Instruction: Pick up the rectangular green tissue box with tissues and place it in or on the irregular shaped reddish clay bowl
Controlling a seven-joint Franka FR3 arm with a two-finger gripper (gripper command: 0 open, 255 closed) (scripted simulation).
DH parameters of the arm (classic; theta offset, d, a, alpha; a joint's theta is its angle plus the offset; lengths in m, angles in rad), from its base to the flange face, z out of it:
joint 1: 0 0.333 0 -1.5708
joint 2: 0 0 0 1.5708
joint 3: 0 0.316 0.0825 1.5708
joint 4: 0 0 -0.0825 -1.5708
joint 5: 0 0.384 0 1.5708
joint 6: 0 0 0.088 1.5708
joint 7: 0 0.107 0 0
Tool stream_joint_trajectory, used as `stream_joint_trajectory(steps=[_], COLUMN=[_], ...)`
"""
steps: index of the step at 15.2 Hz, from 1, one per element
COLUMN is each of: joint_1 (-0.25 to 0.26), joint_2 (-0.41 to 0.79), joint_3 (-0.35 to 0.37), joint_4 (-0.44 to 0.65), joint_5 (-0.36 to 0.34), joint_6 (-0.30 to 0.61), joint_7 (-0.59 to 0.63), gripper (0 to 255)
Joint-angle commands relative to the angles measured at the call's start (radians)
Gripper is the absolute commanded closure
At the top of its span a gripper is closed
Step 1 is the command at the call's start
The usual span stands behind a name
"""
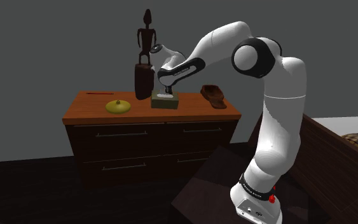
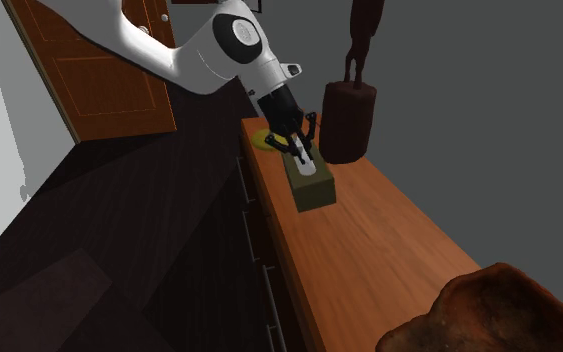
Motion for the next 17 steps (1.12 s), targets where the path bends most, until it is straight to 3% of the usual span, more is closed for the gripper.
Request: stream_joint_trajectory(steps=[1,17], joint_1=[-0.002,0.001], joint_2=[-0.013,-0.076], joint_3=[0.001,0.014], joint_4=[0.008,0.124], joint_5=[0.008,0.06], joint_6=[-0.017,-0.169], joint_7=[-0.016,-0.124], gripper=[255,255])
